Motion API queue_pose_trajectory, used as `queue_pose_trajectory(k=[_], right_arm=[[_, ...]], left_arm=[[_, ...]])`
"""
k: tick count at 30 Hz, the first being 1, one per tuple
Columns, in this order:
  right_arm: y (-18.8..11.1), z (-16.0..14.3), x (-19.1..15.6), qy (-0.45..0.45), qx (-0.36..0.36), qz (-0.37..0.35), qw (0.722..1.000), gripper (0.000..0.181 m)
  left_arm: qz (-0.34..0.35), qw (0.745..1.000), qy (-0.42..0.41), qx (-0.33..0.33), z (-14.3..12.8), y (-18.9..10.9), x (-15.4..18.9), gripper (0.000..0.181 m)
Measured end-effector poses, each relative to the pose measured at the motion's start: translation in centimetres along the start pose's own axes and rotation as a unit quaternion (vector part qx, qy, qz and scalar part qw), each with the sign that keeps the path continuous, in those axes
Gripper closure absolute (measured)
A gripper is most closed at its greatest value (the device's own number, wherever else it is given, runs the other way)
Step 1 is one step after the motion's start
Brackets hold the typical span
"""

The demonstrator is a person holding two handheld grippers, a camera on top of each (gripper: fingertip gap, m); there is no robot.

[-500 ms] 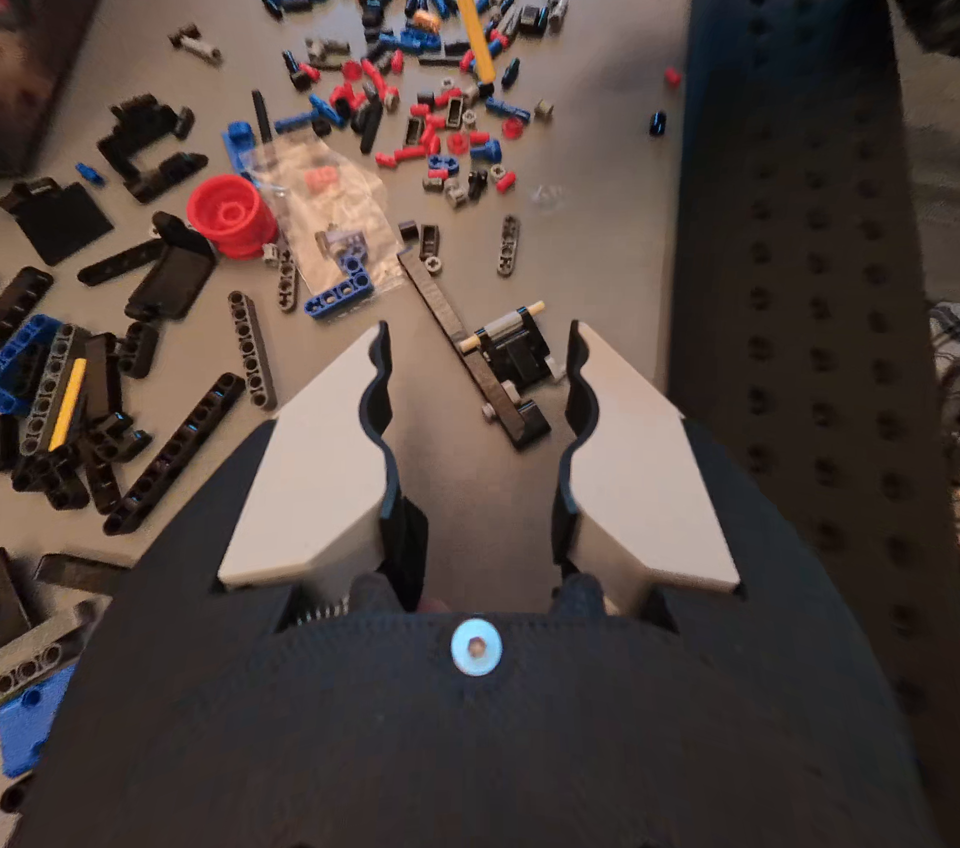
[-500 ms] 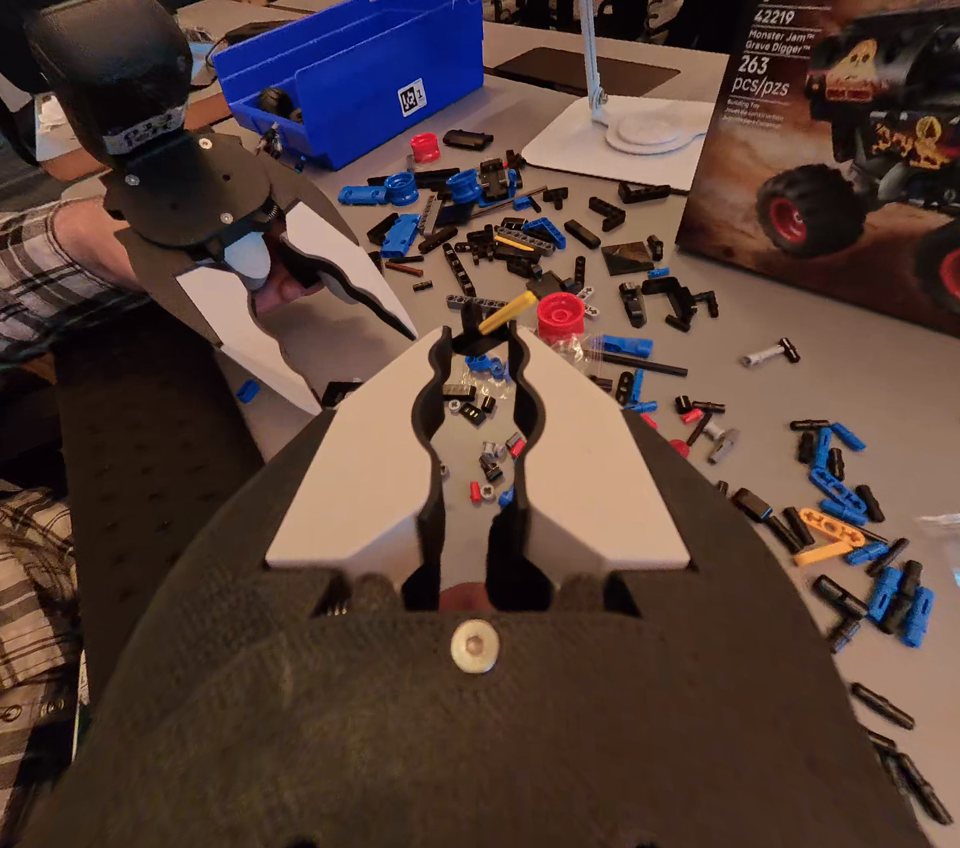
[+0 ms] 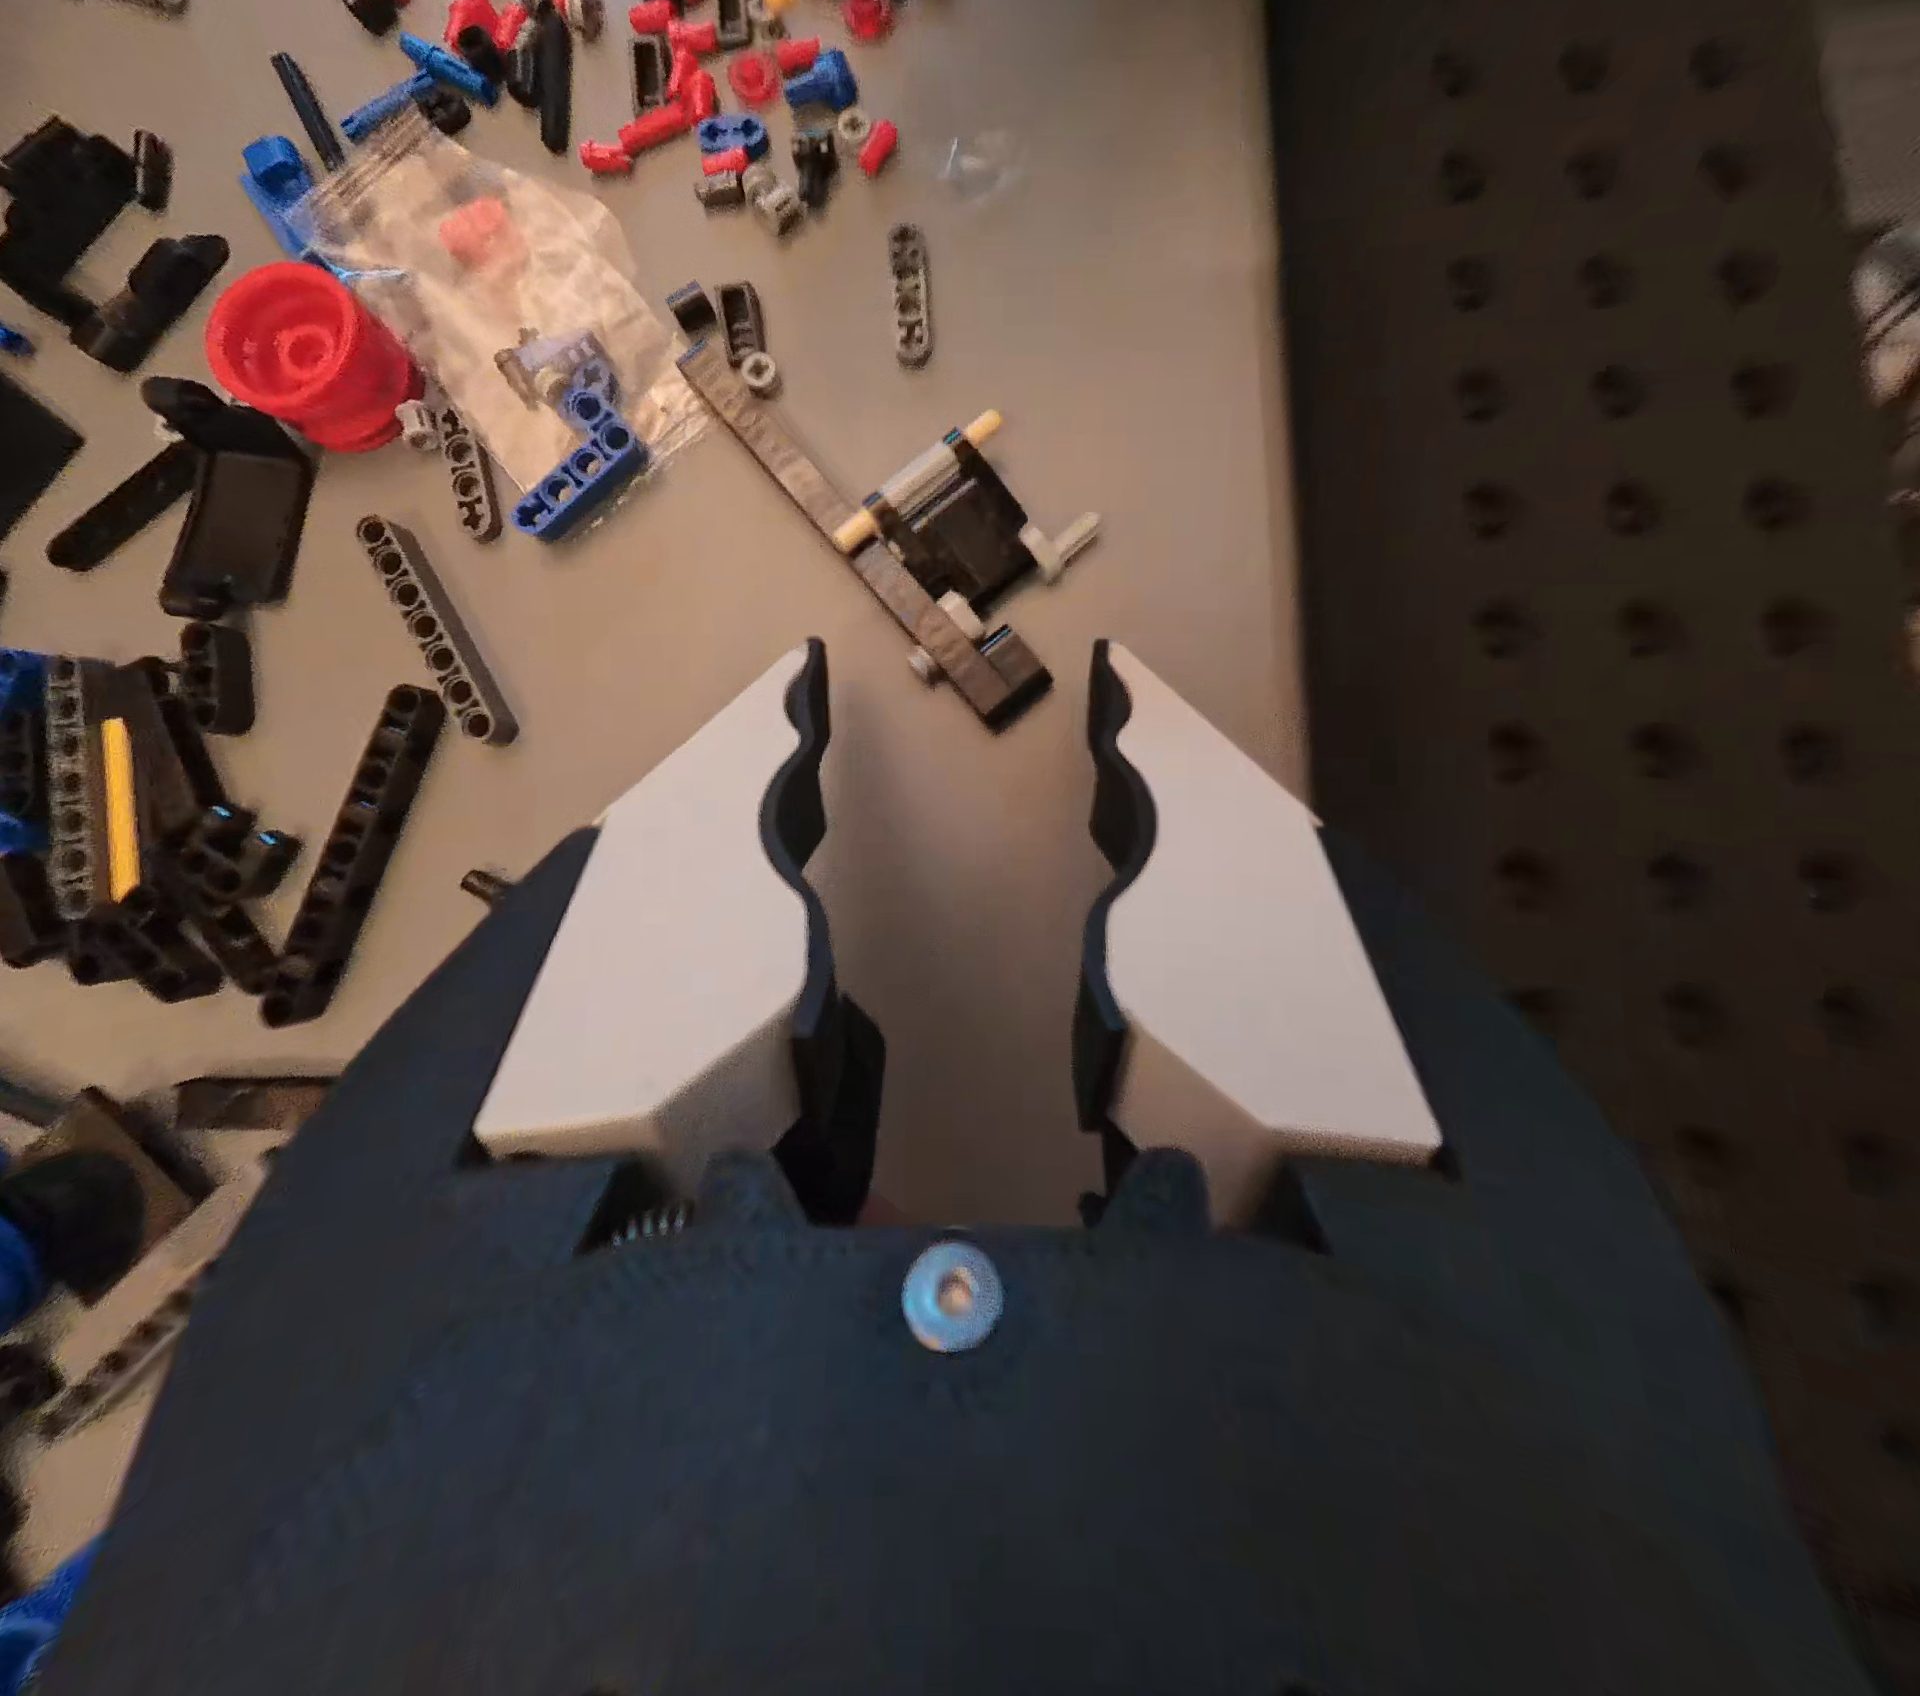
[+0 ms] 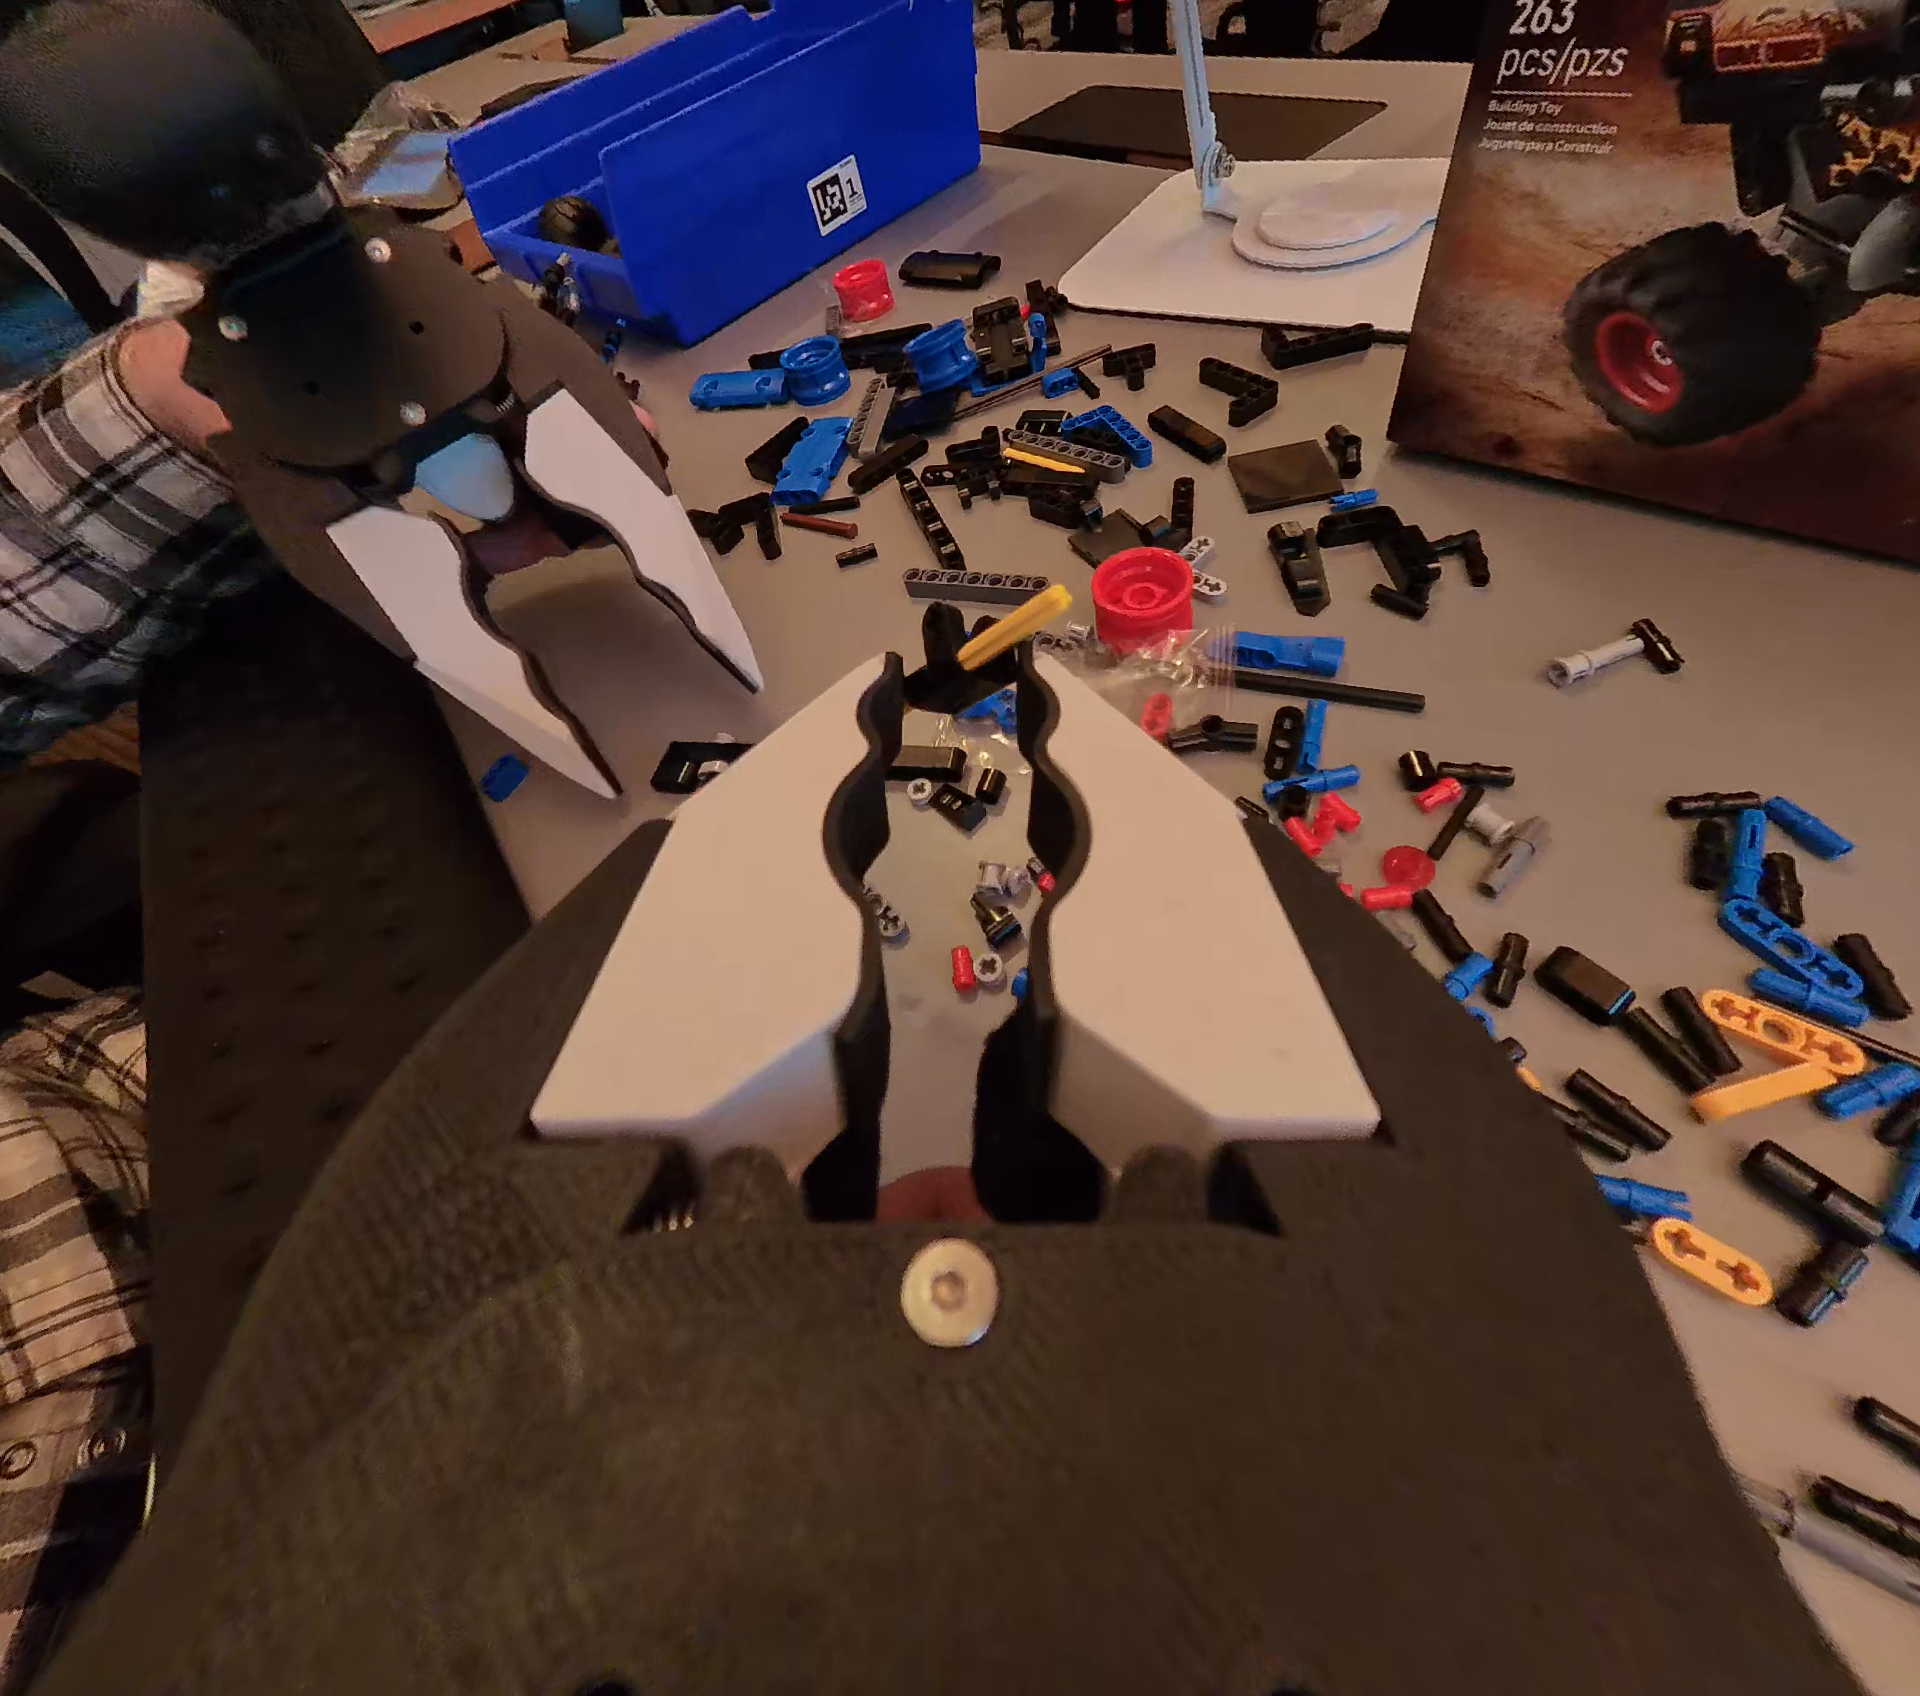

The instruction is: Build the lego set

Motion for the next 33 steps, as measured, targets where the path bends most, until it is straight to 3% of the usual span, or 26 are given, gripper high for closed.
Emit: queue_pose_trajectory(k=[3,7,18,25,27,29,33], right_arm=[[0.0,0.0,0.0,0.002,0.008,0.003,1.0,0.161],[0.0,-0.1,-0.1,-0.002,0.011,0.004,1.0,0.16],[0.0,-0.3,0.0,-0.005,0.018,0.006,1.0,0.161],[0.2,-0.4,0.0,-0.003,0.018,0.012,1.0,0.16],[0.2,-0.4,0.0,-0.003,0.017,0.012,1.0,0.16],[0.1,-0.4,0.0,-0.002,0.018,0.011,1.0,0.16],[0.2,-0.2,-0.3,-0.004,0.021,0.021,1.0,0.16]], left_arm=[[-0.006,1.0,0.007,-0.01,-0.2,0.6,0.3,0.135],[-0.001,1.0,0.01,-0.005,-0.2,0.9,0.4,0.154],[-0.002,0.999,0.054,-0.002,-1.2,-1.2,0.8,0.16],[-0.065,0.988,0.138,-0.038,-2.6,-2.4,1.2,0.16],[-0.047,0.985,0.149,-0.067,-3.3,-2.3,0.1,0.154],[-0.04,0.987,0.137,-0.072,-3.4,-2.6,-0.3,0.136],[-0.011,0.988,0.135,-0.071,-3.8,-2.9,-0.7,0.145]])
Point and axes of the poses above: each gripper's, where its closed fingertips meet, y out along the fingers, z out of its top, x = y × z across the jaws, the point moved 3 cm from there along -y, back along the fingers, and after that the axes turned 2 degrees about x, right-handed, at the moved point
